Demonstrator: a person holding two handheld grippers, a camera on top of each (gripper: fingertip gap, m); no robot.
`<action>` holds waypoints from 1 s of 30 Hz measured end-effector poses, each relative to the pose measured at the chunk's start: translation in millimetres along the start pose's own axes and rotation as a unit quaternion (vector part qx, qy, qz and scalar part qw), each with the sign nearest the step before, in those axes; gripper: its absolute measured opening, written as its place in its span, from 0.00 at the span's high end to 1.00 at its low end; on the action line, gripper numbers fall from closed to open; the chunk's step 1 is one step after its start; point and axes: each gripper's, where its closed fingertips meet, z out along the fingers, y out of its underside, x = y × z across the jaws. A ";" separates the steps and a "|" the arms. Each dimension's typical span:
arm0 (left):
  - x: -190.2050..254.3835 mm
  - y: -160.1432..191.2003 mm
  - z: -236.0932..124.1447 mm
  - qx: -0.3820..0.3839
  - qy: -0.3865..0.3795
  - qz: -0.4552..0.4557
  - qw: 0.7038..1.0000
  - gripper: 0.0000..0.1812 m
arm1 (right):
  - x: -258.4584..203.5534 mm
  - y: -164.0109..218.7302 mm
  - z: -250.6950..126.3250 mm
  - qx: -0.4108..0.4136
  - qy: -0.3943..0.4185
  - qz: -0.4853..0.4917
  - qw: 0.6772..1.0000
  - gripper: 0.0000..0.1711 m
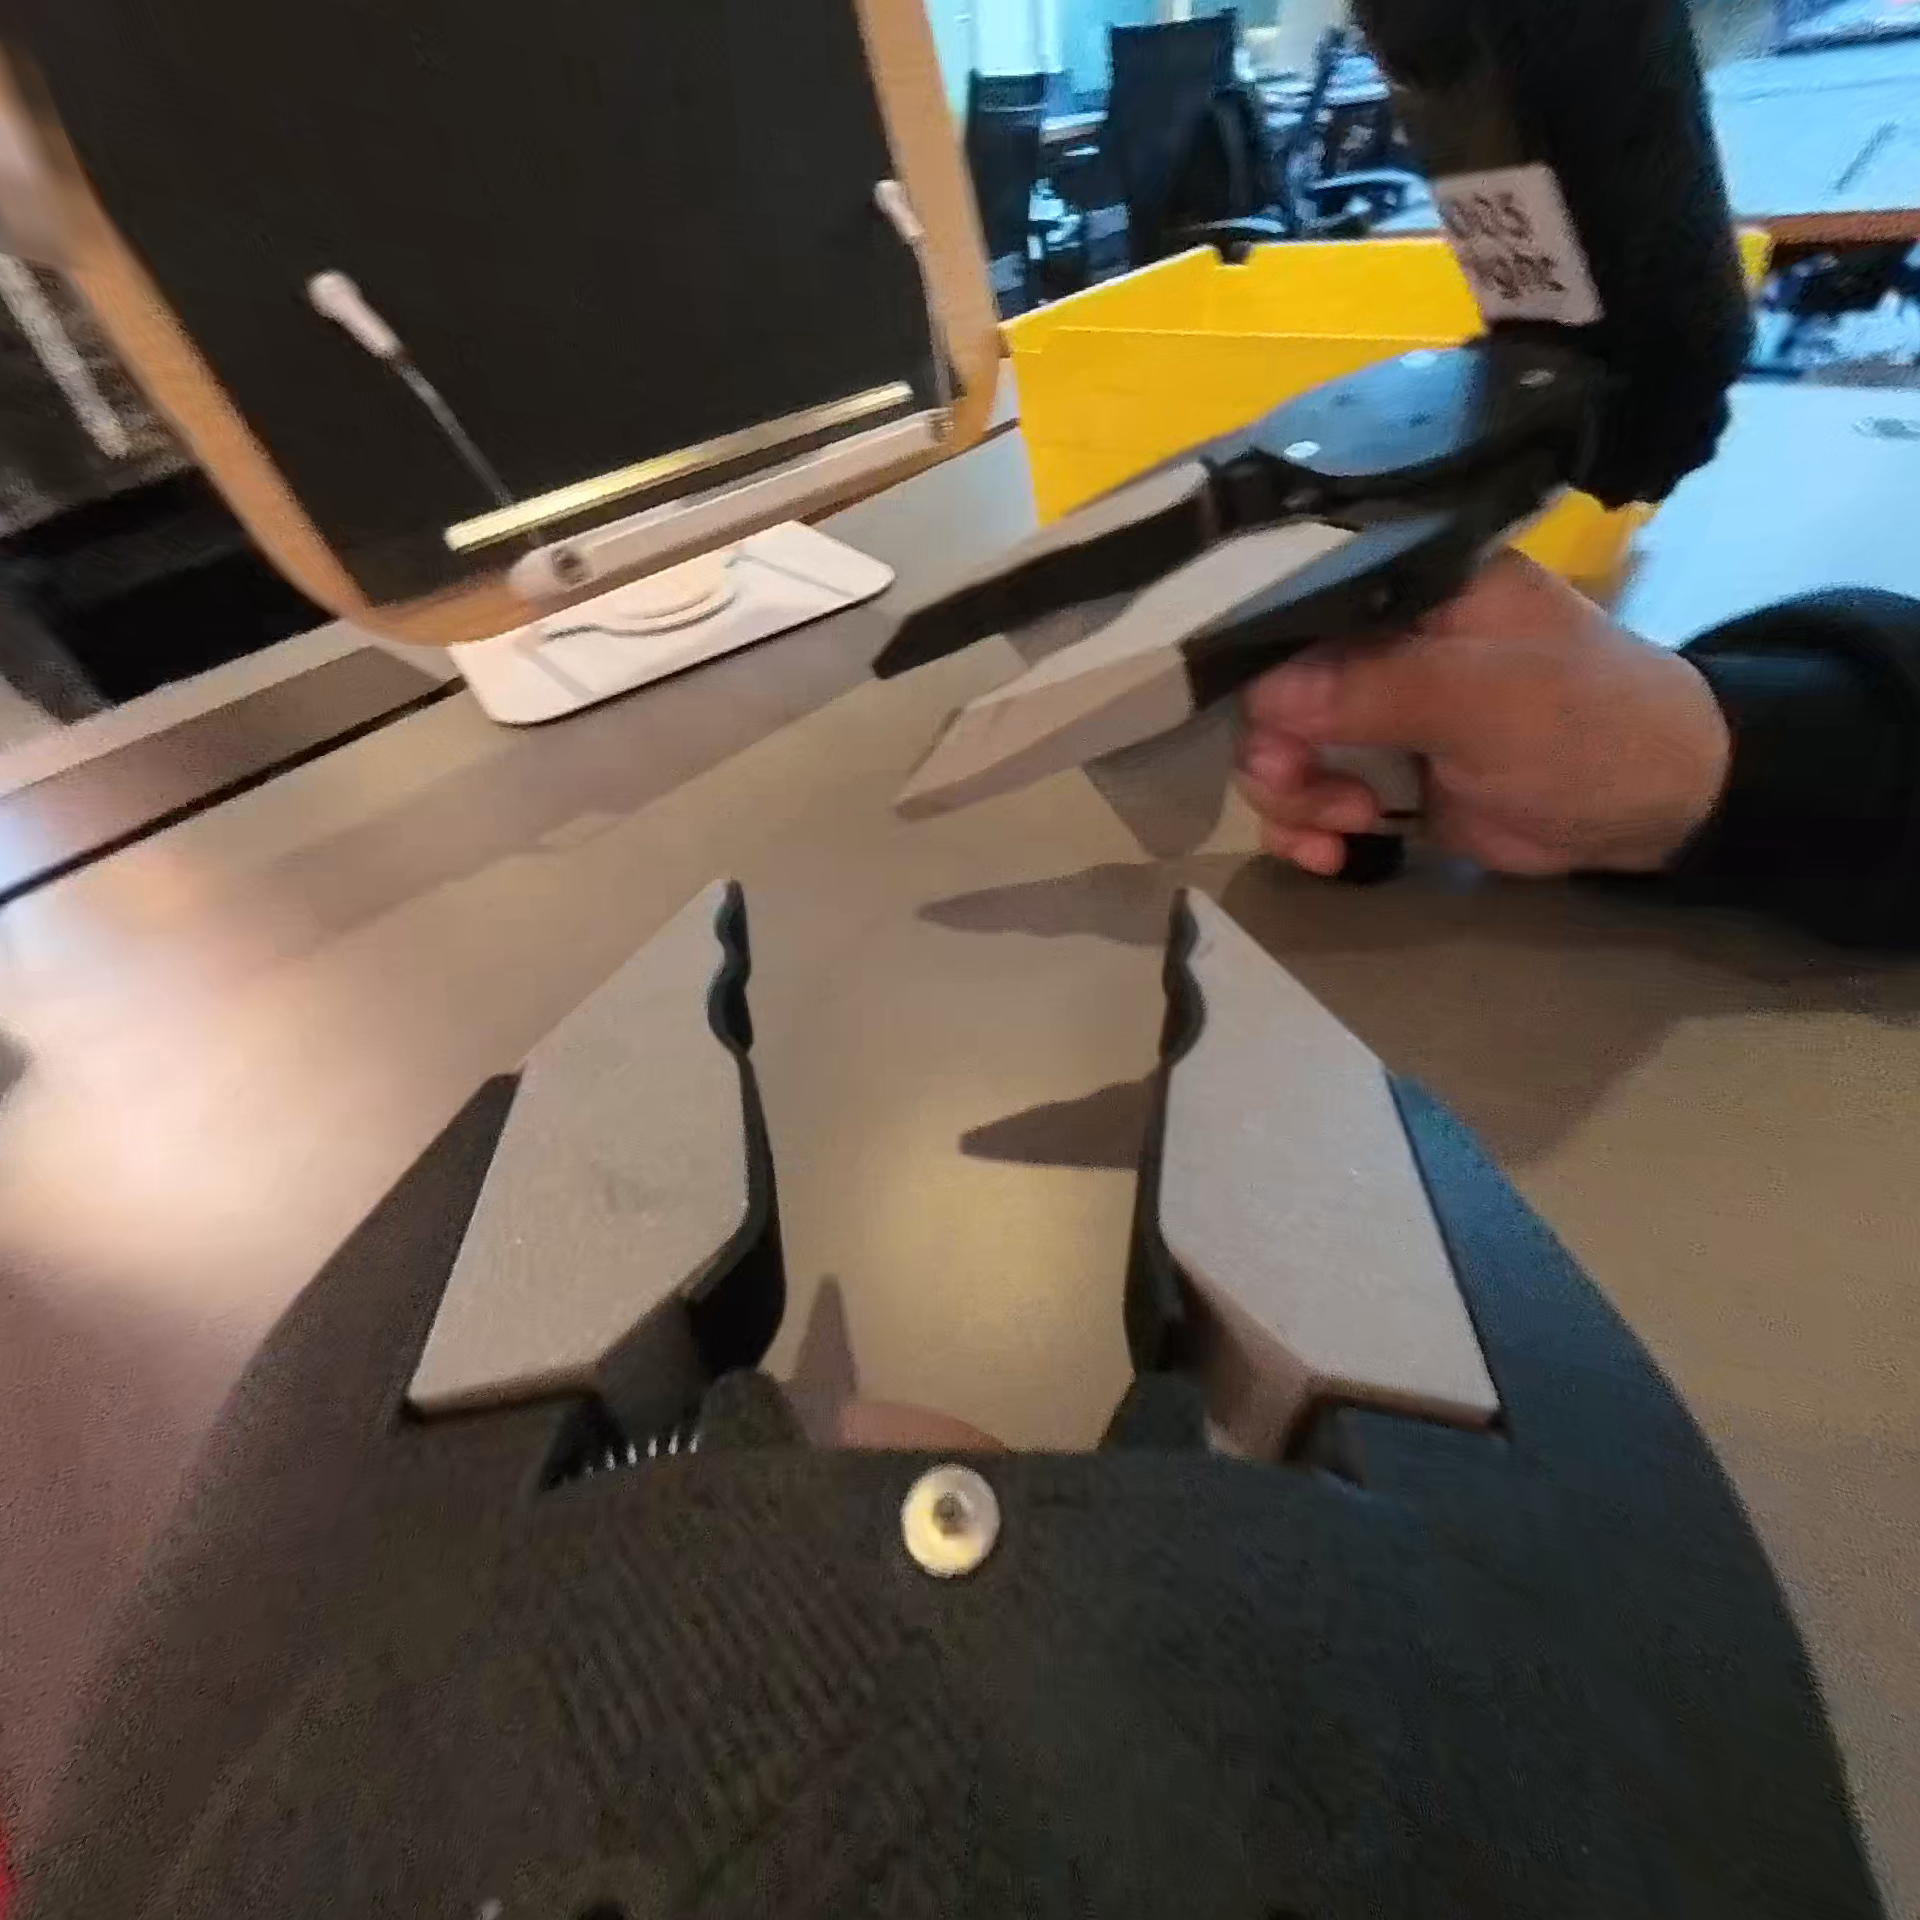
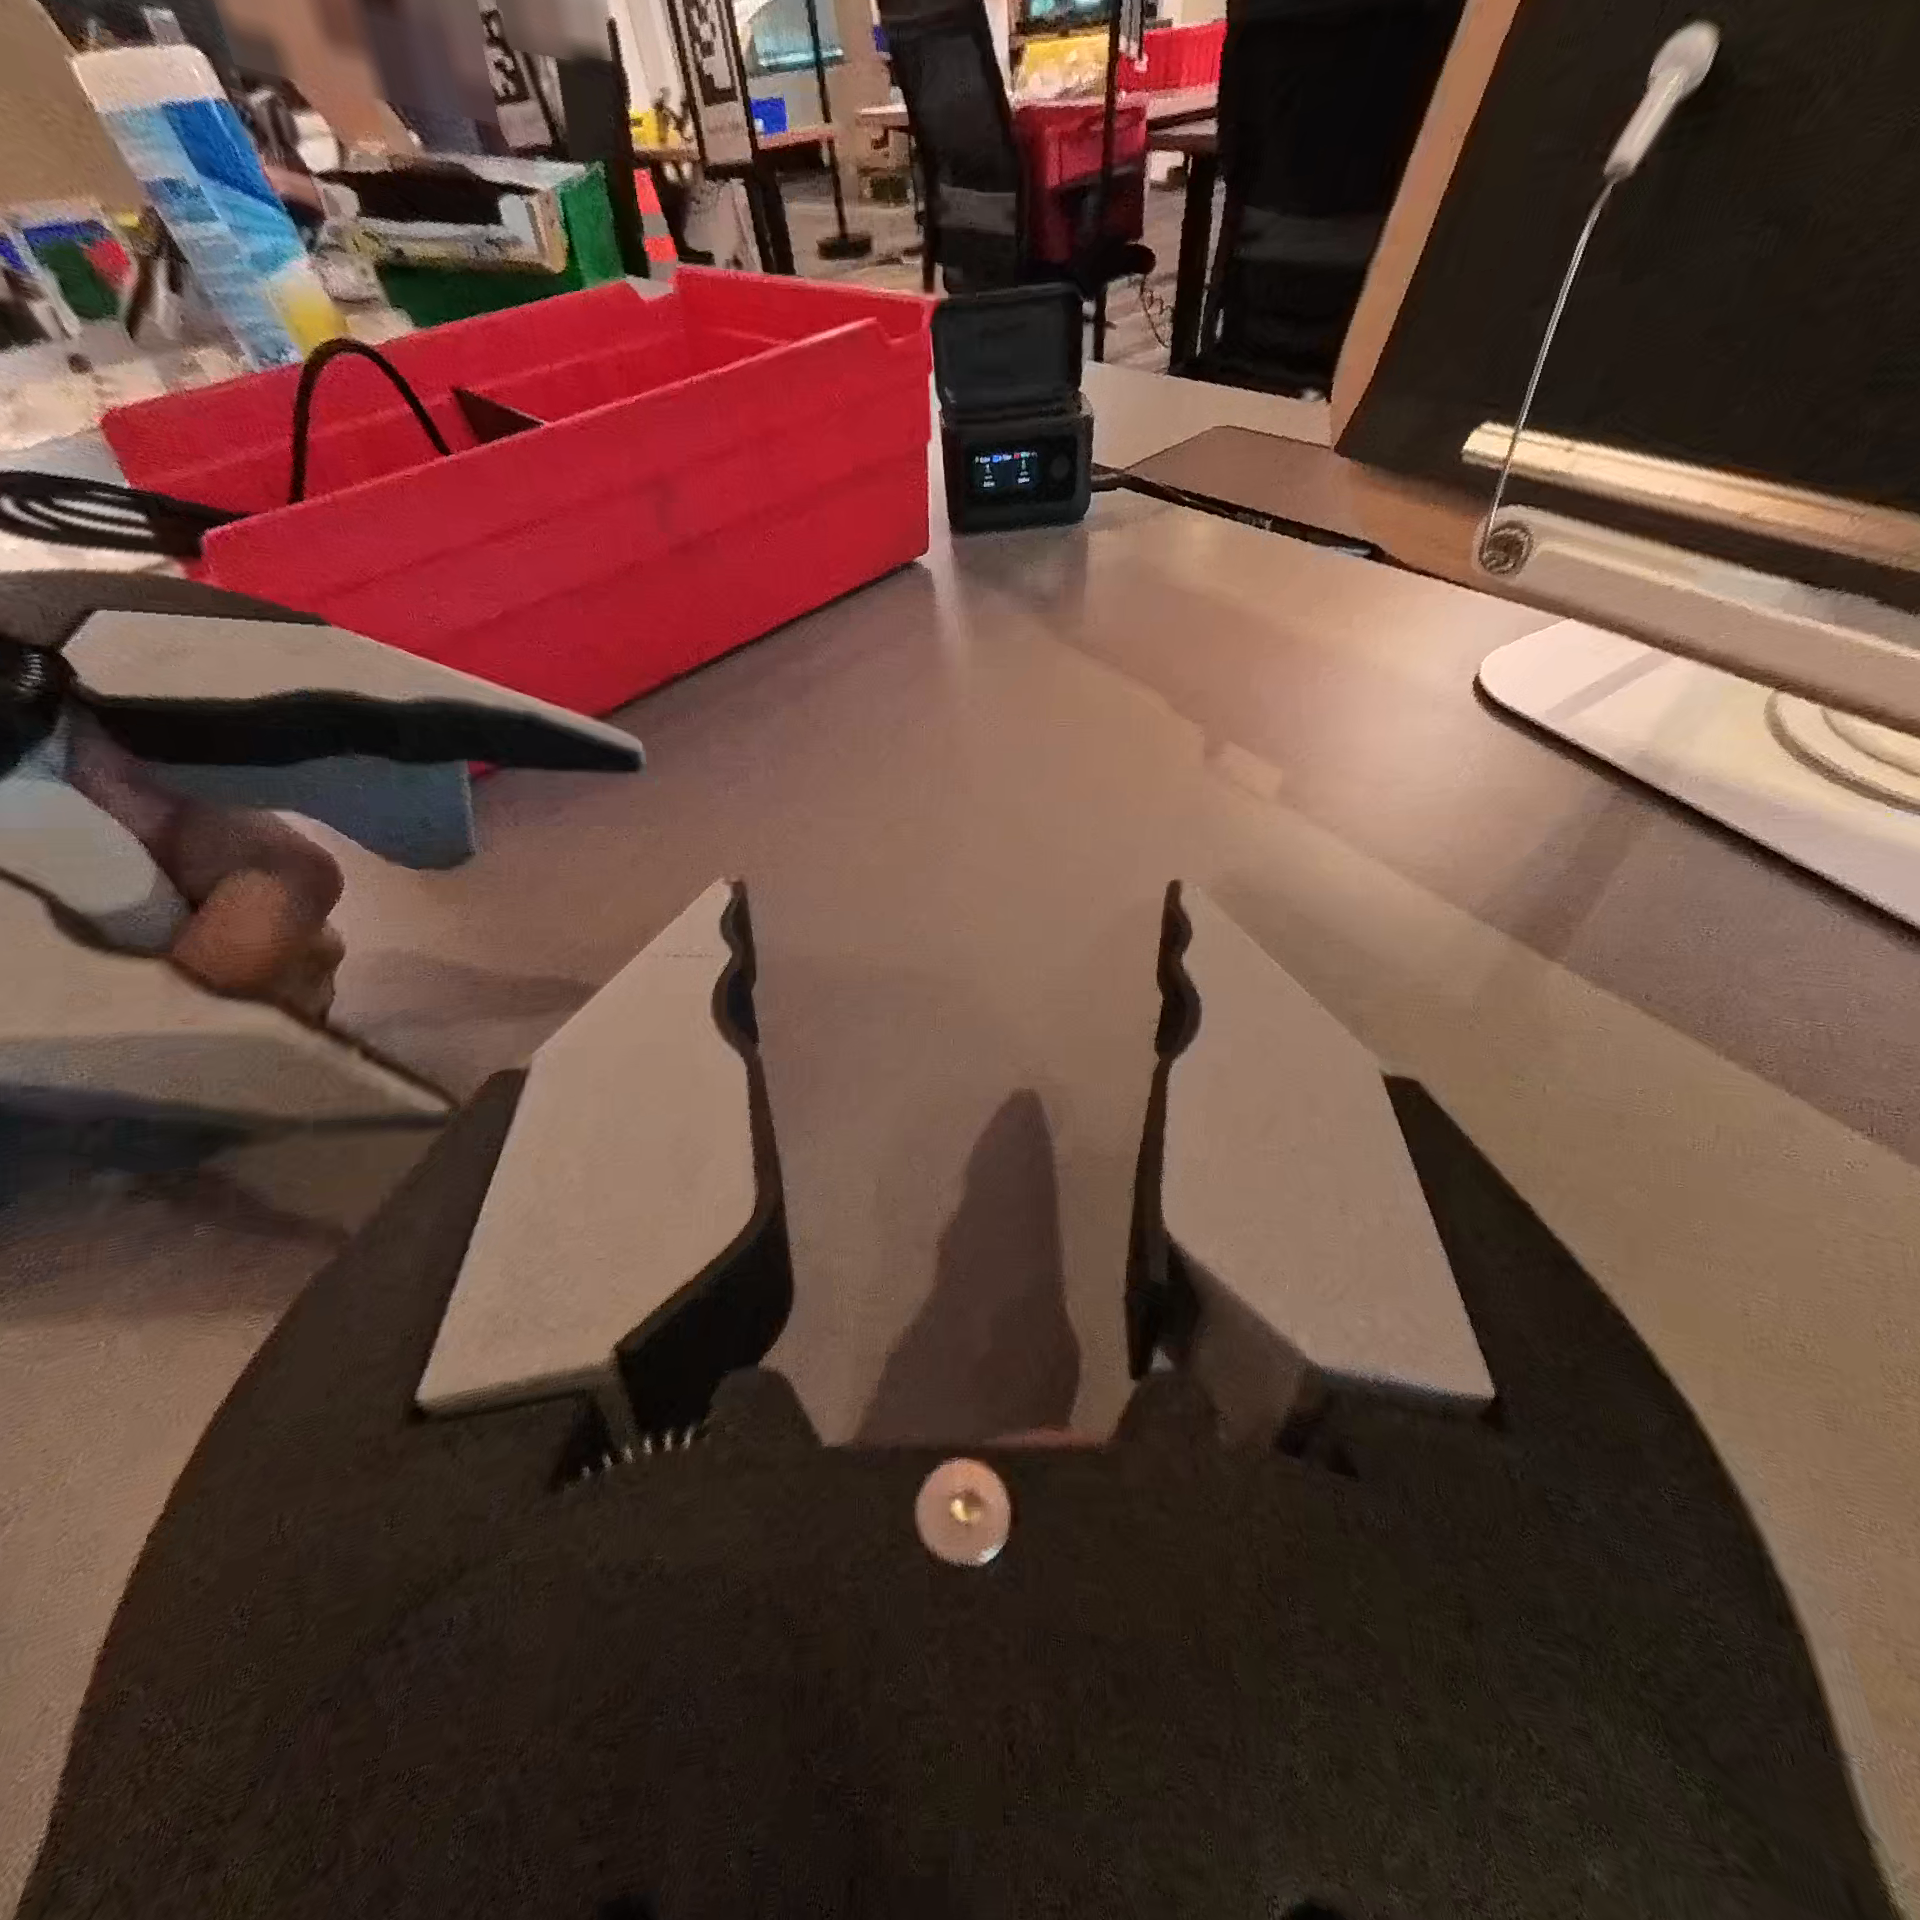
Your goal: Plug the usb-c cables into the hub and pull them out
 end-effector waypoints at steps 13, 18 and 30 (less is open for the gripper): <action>-303.6 -61.8 -128.8 -0.242 -0.354 -0.056 0.902 0.69 | -51.2 5.4 -0.7 -0.013 -0.068 -0.043 0.997 0.59; -366.1 69.5 -124.6 -0.457 -0.359 -0.192 0.791 0.70 | -53.0 -3.3 -6.6 0.002 -0.065 -0.053 0.996 0.59; -379.4 144.7 -127.2 -0.580 -0.359 -0.243 0.689 0.85 | -56.1 -11.7 -15.7 0.013 -0.082 -0.032 0.996 0.61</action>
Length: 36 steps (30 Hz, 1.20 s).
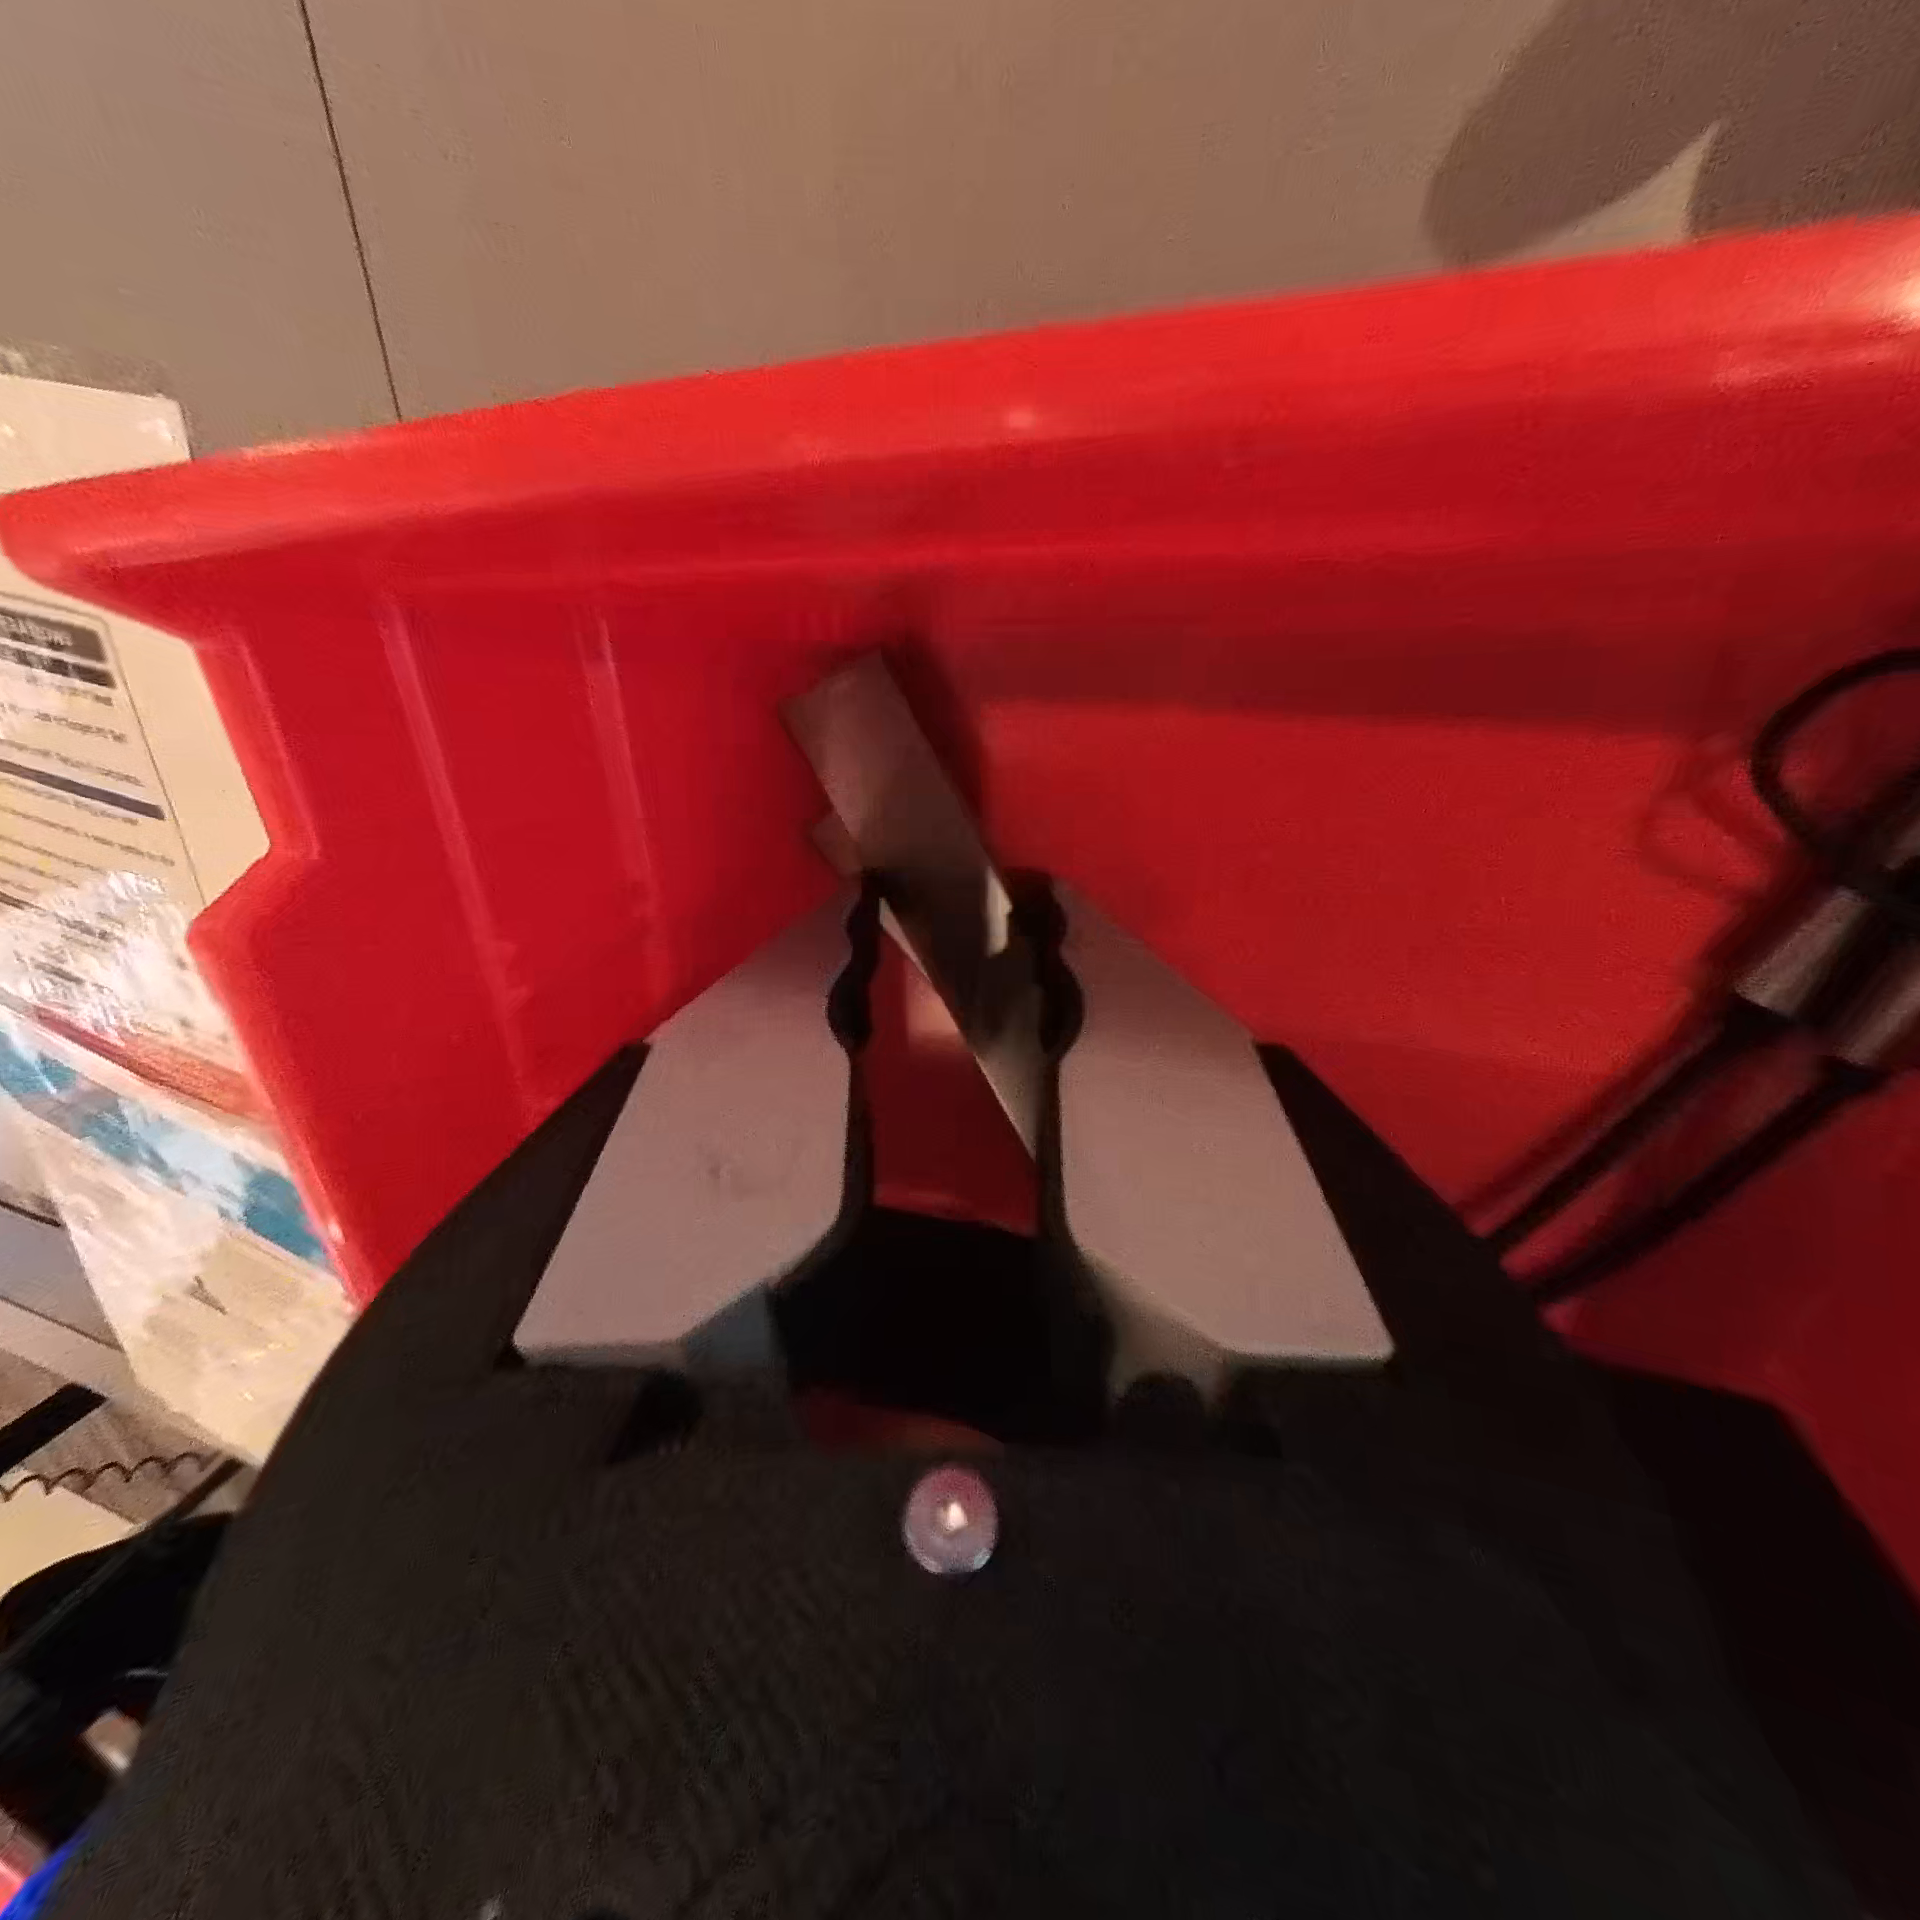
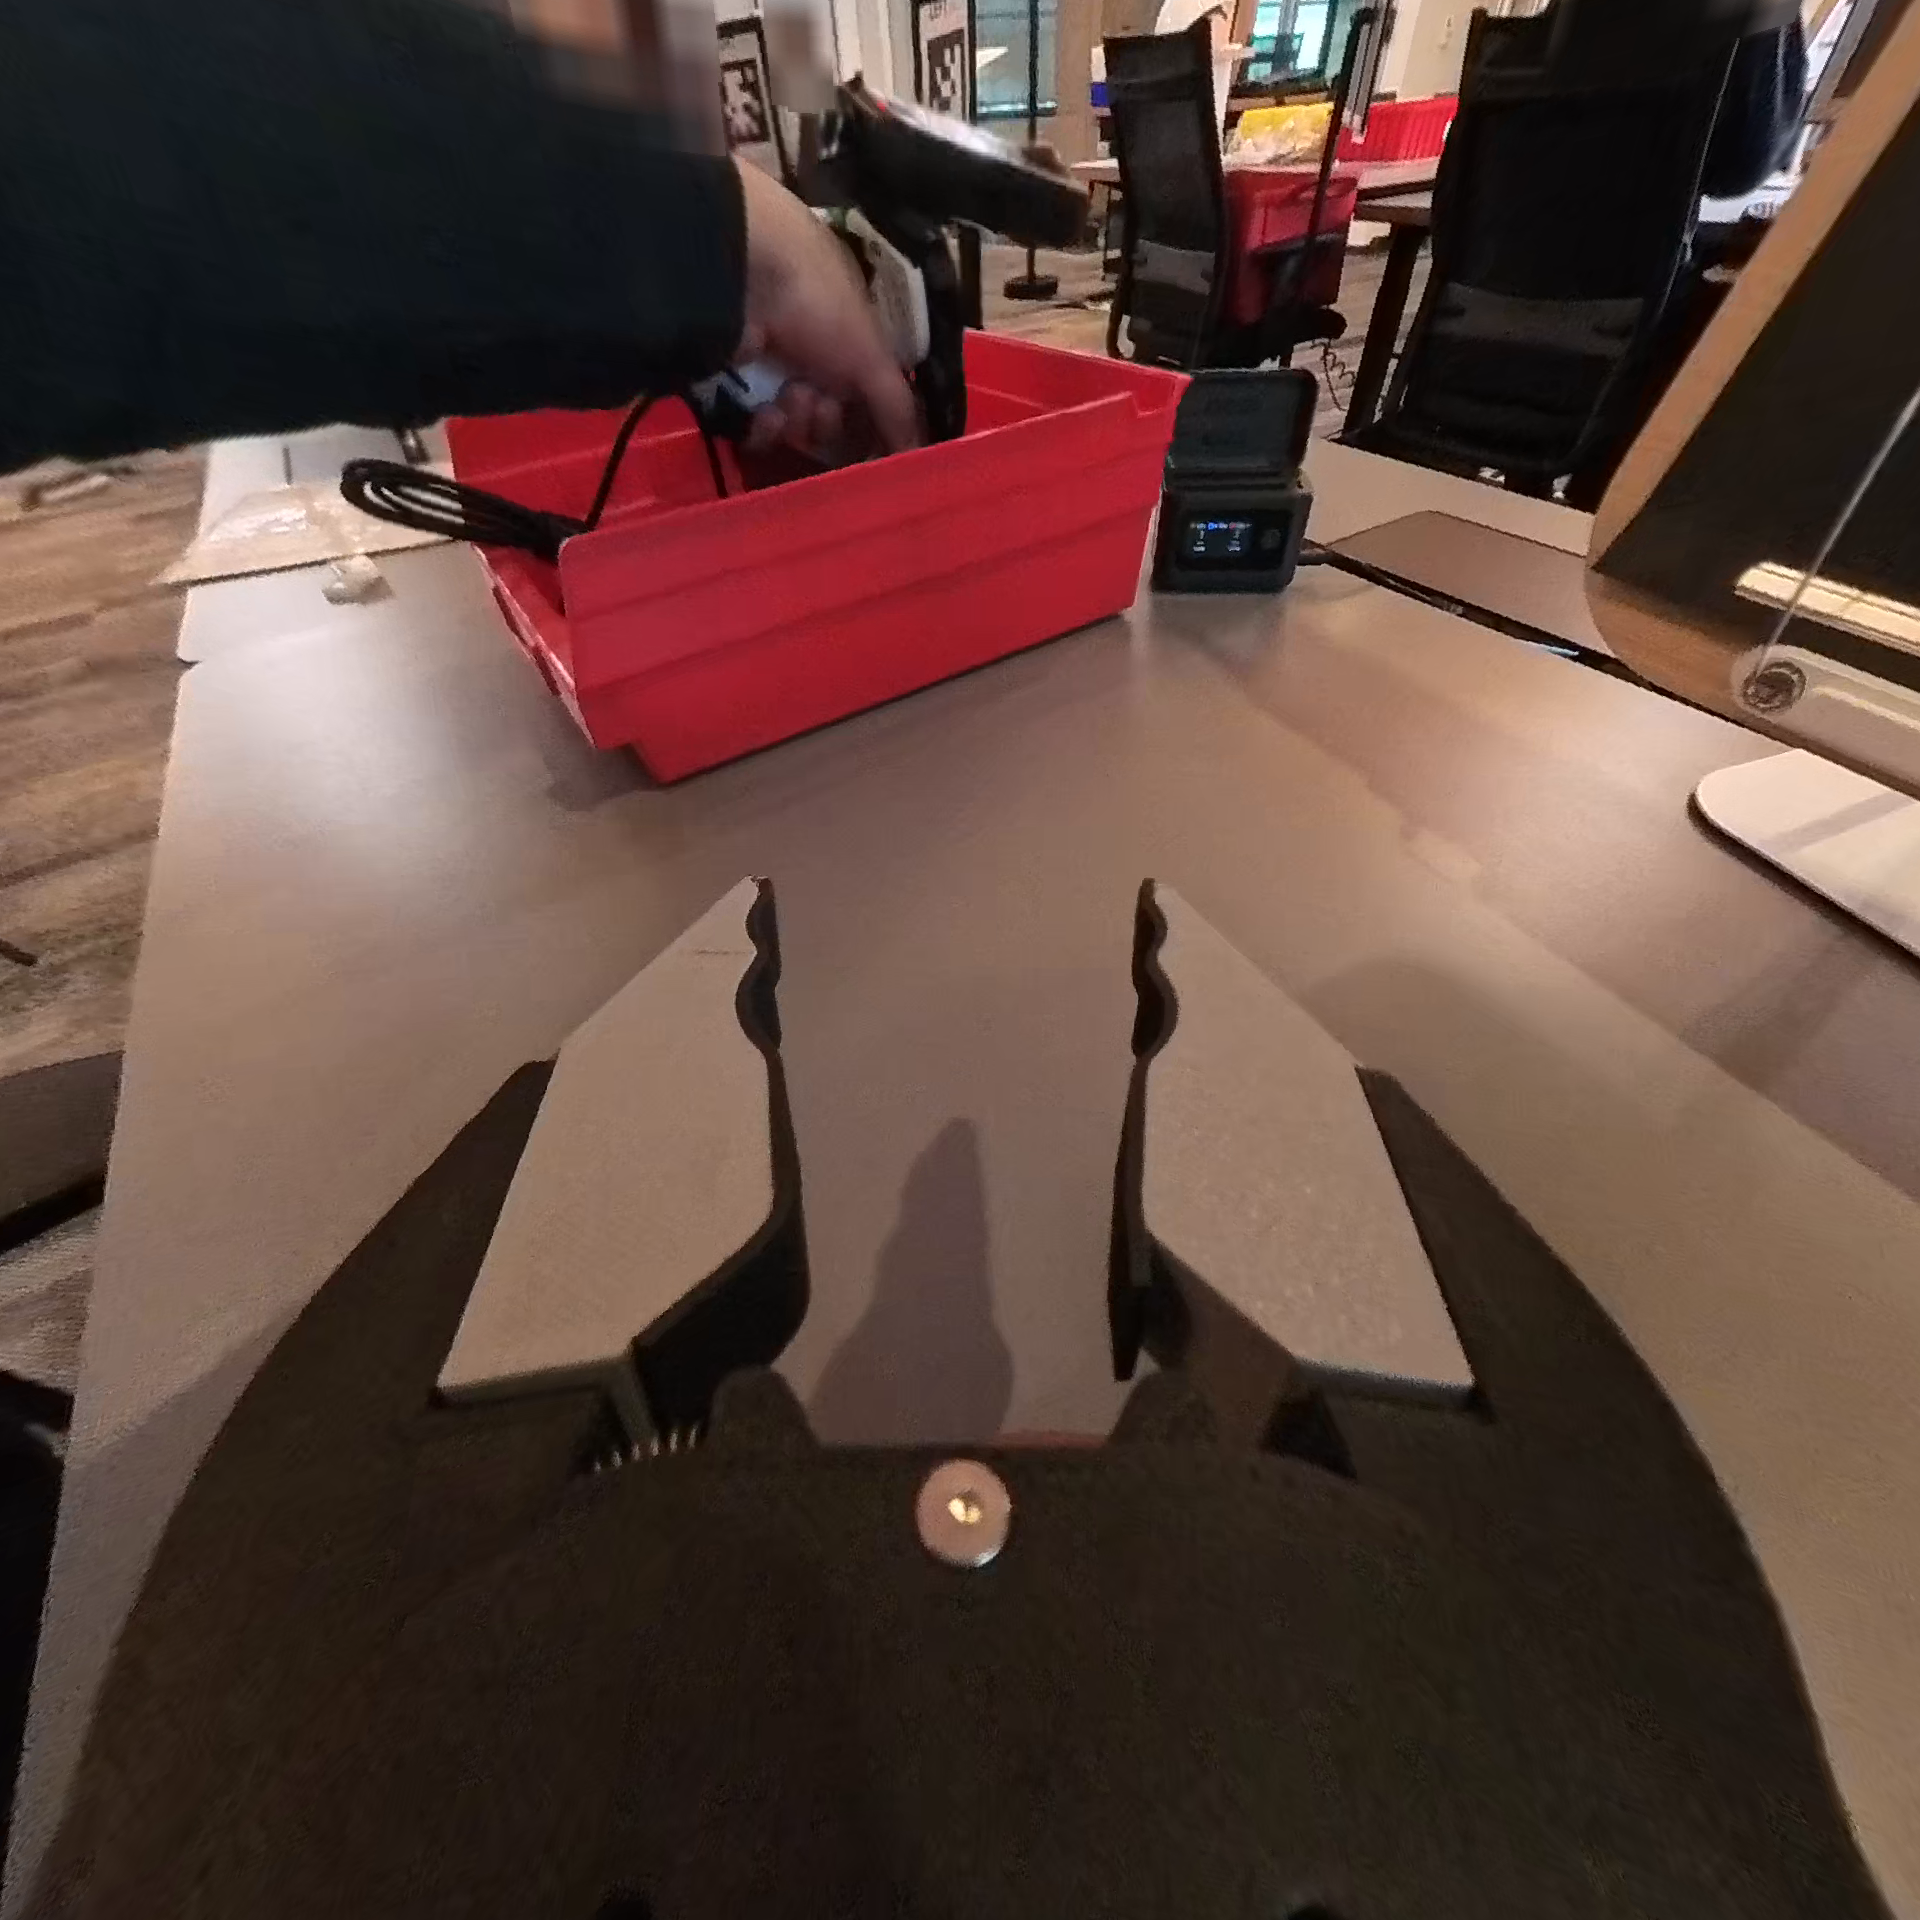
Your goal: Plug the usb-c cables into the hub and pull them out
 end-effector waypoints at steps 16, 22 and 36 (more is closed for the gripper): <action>-31.6 -31.5 -123.3 0.189 -0.133 0.124 0.965 0.88 | 23.9 -1.8 -2.5 -0.001 0.041 -0.022 0.999 0.64; -15.2 -43.3 -253.1 0.317 -0.145 0.158 0.924 0.89 | 42.8 -6.7 -7.7 0.006 0.069 -0.021 0.997 0.64; 220.3 29.0 -359.7 0.407 0.017 0.389 0.826 0.89 | 91.6 -44.9 -50.6 0.078 0.148 -0.001 0.986 0.64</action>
